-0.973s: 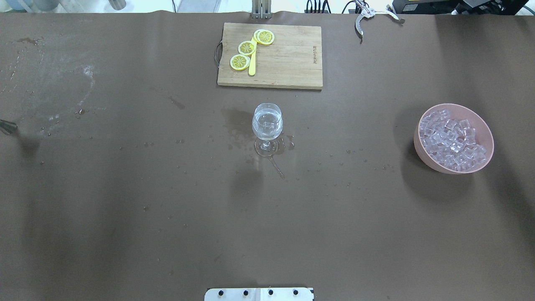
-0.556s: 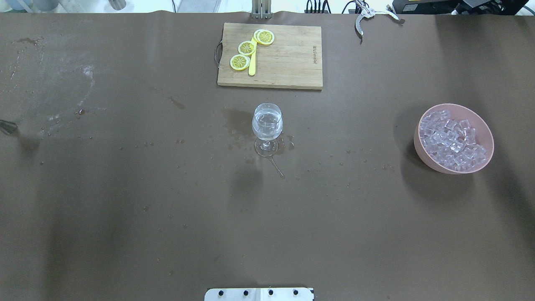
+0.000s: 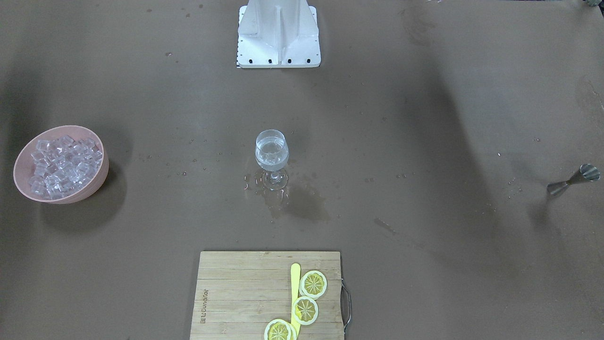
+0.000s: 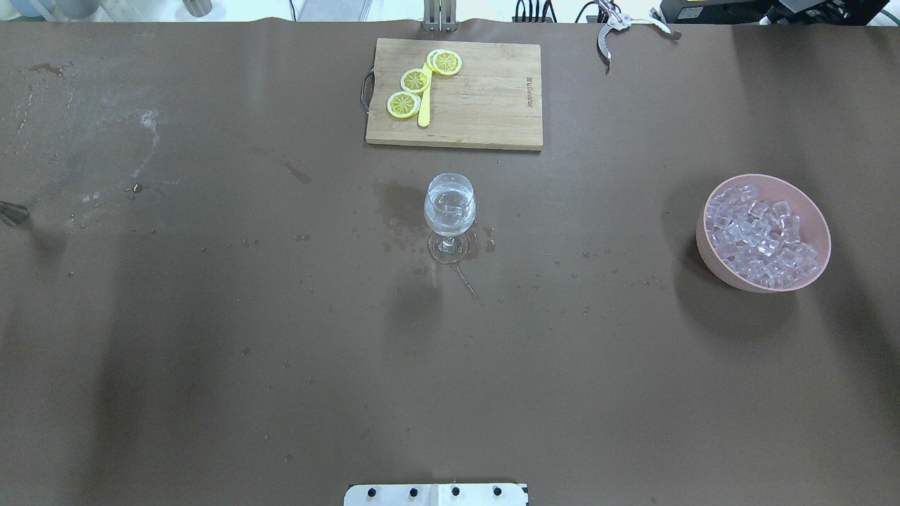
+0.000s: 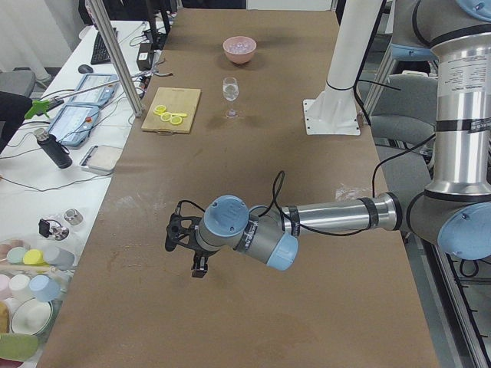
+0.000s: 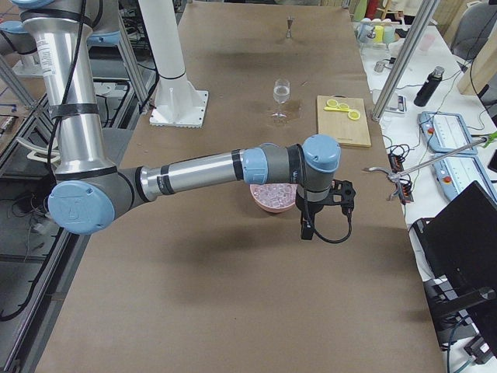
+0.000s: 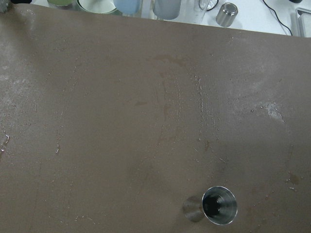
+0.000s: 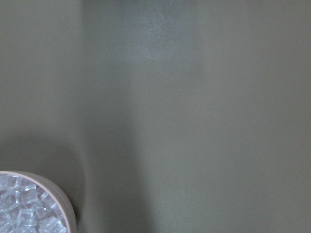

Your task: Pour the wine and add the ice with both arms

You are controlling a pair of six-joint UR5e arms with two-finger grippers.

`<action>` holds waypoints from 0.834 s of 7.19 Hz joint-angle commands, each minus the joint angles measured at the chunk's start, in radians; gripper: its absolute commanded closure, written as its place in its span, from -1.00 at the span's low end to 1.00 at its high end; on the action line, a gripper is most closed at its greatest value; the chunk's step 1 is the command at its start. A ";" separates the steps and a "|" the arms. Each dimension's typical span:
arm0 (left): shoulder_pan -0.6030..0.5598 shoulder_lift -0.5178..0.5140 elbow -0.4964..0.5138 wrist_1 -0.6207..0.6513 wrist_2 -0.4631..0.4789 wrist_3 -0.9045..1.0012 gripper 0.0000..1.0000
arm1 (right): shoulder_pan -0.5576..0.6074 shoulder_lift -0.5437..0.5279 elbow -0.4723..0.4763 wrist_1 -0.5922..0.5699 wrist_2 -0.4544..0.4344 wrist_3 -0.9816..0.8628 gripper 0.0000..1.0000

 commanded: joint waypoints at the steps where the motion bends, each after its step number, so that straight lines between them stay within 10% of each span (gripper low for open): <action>1: 0.000 -0.031 -0.060 0.253 0.024 0.150 -0.95 | 0.000 0.002 0.001 0.000 -0.002 0.004 -1.00; 6: 0.005 -0.032 -0.072 0.307 0.065 0.150 -0.95 | 0.008 0.000 0.005 -0.003 -0.003 0.001 -1.00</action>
